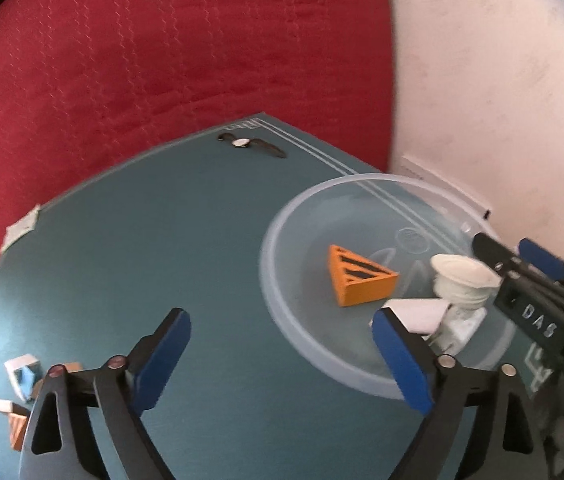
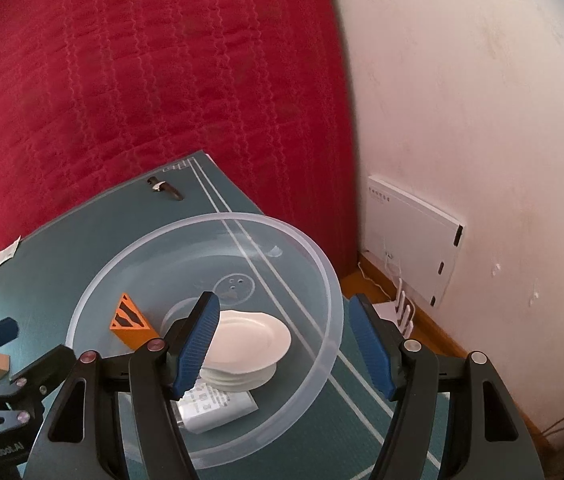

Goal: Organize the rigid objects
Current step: 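Lower the white block into the bowl and open the left gripper, then grasp the orange striped triangle block with the left gripper while the right moves back from the bowl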

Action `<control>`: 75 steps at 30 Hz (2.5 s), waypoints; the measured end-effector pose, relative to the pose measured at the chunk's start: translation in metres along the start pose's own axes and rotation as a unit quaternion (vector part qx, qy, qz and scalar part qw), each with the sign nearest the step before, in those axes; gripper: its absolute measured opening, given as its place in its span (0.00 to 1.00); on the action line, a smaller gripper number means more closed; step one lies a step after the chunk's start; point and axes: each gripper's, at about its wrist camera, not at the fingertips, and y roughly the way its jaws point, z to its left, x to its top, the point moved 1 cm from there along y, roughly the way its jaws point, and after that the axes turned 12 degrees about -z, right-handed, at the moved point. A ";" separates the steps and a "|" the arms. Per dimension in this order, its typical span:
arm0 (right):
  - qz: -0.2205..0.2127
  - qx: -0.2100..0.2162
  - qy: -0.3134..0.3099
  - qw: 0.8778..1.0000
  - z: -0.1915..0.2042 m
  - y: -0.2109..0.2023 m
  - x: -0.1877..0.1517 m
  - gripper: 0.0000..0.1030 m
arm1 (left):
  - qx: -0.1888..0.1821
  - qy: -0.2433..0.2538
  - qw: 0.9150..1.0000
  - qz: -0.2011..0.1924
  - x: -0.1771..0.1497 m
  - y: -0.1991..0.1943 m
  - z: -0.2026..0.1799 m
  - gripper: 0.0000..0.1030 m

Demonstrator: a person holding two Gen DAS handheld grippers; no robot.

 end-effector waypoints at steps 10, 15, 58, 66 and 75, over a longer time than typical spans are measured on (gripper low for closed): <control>-0.012 0.012 -0.009 1.000 0.006 -0.002 -0.001 0.67 | 0.029 0.005 1.000 -0.009 -0.008 -0.007 0.011 0.99; -0.024 0.011 -0.026 0.999 0.014 -0.006 -0.001 0.69 | 0.042 -0.009 0.999 -0.010 -0.011 -0.017 0.024 0.99; -0.020 0.143 -0.109 0.983 0.098 -0.054 -0.045 0.72 | 0.260 -0.208 0.942 0.042 -0.091 -0.070 0.202 0.99; -0.005 0.182 -0.141 0.973 0.120 -0.064 -0.065 0.72 | 0.263 -0.228 0.936 0.062 -0.106 -0.062 0.215 0.99; 0.009 0.194 -0.149 0.969 0.125 -0.059 -0.070 0.72 | 0.282 -0.260 0.920 0.081 -0.115 -0.049 0.231 0.99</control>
